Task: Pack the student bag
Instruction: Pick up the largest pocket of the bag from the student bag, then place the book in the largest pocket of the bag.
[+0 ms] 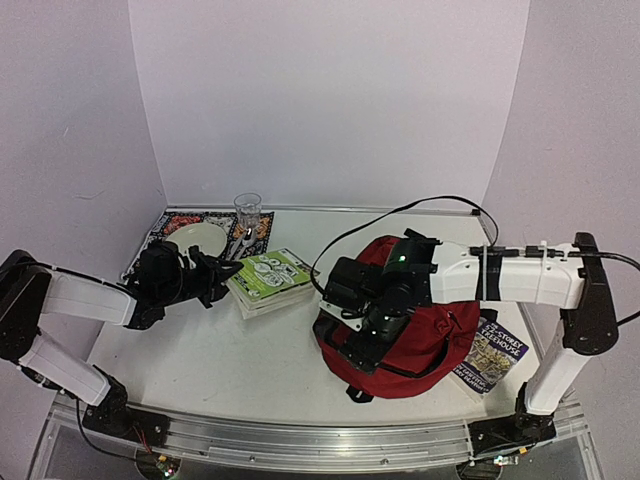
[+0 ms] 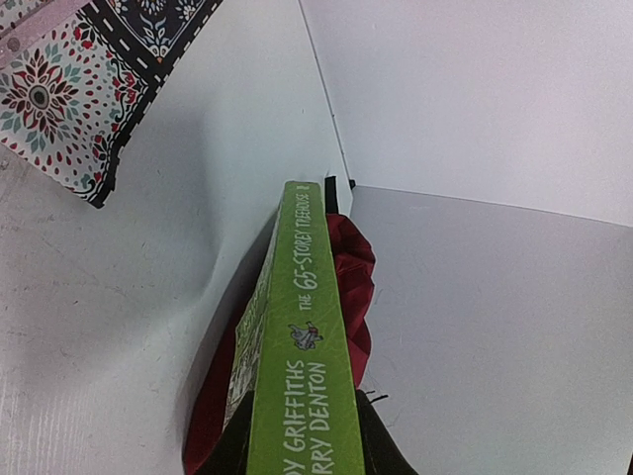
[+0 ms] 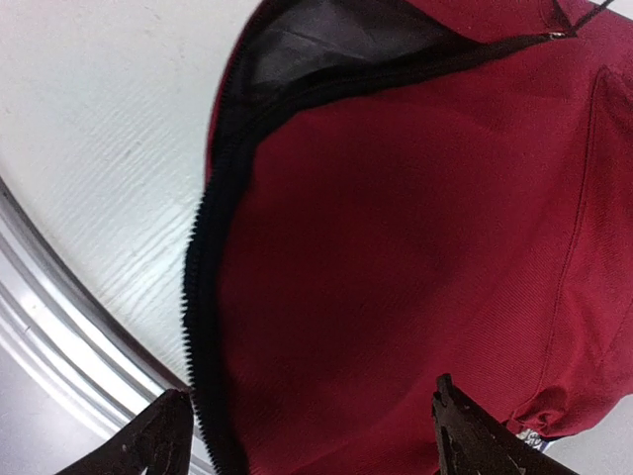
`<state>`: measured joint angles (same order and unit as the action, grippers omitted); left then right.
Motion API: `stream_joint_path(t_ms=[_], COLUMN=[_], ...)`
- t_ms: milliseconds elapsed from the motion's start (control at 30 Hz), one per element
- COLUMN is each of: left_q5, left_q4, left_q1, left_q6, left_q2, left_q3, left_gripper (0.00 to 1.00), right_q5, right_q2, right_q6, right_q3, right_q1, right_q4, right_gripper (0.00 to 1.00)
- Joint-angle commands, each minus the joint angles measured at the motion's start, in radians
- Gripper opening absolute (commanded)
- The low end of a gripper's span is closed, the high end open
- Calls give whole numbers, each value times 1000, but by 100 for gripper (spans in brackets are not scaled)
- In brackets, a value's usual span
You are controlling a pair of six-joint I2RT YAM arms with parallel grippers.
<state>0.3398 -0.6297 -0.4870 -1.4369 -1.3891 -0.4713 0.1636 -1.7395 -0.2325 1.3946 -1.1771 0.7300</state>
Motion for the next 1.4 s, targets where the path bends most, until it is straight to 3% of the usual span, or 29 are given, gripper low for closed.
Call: stream_joint_path(t_ms=[0,100,400,467,767,967,1367], left_q5=[31,35,60,61,107,147,321], left_q4=[-121,-121,-120,-120,-118,-117,-116], left_q1=[7,7,18,28,50,51,14], left_q6=[-12,-20,-53,-57,-93,-111,-96], left_q2=[31,43,117,147,262,322,236], left_q3=[-61,-61,-69,-59,-2,29,-17], left_gripper=[0,0,0,0,0,0,0], right_q5=[137,180,286,307,349,335,281], right_q2=[-45,-56,-142,-170,-249,-249,-225], right_q6=[0,-1,-6,-21,-51,-10,19], right_q3=[53,96,281,329,552,574,630], right_q1=[-6,-6,1,19,142,227,323], right_q4=[117,115,112,114,110,41,-37], right_gripper=[80,65,6,0,0,0,0])
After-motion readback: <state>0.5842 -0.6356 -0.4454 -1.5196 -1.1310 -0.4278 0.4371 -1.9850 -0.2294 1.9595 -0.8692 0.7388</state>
